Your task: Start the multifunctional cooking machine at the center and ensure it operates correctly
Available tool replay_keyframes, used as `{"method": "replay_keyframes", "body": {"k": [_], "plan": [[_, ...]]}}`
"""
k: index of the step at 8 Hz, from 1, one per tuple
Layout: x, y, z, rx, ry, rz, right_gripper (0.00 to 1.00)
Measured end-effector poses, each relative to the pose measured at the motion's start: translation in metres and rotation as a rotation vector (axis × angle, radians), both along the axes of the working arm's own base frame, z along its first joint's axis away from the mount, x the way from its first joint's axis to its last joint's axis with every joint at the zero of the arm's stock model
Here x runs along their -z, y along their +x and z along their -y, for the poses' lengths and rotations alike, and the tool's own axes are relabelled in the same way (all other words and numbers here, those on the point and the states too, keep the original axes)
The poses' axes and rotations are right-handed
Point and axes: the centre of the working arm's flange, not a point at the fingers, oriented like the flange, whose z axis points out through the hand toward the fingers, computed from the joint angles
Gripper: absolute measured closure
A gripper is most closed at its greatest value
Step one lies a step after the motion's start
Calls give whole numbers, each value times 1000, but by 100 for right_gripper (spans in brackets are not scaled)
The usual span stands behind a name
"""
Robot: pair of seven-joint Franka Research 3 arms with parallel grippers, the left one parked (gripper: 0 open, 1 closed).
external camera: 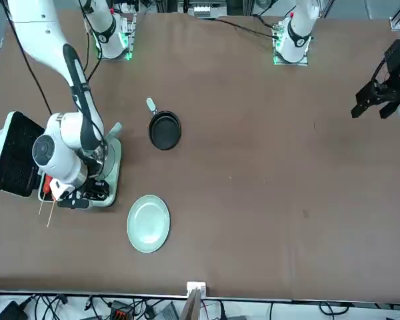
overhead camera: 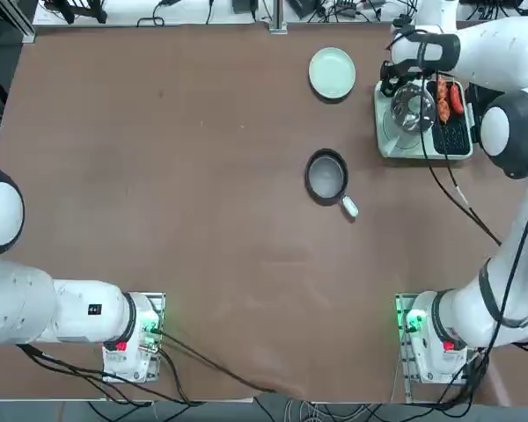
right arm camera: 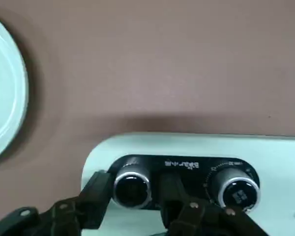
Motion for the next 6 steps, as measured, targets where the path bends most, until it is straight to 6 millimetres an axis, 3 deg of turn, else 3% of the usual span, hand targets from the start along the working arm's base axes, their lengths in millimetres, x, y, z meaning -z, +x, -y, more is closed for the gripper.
{"method": "replay_keyframes", "body": {"k": [1,6], "plan": [[-1,0,-2,-1,3,1,58],[-1,0,-2,-14,0,2,58]]}}
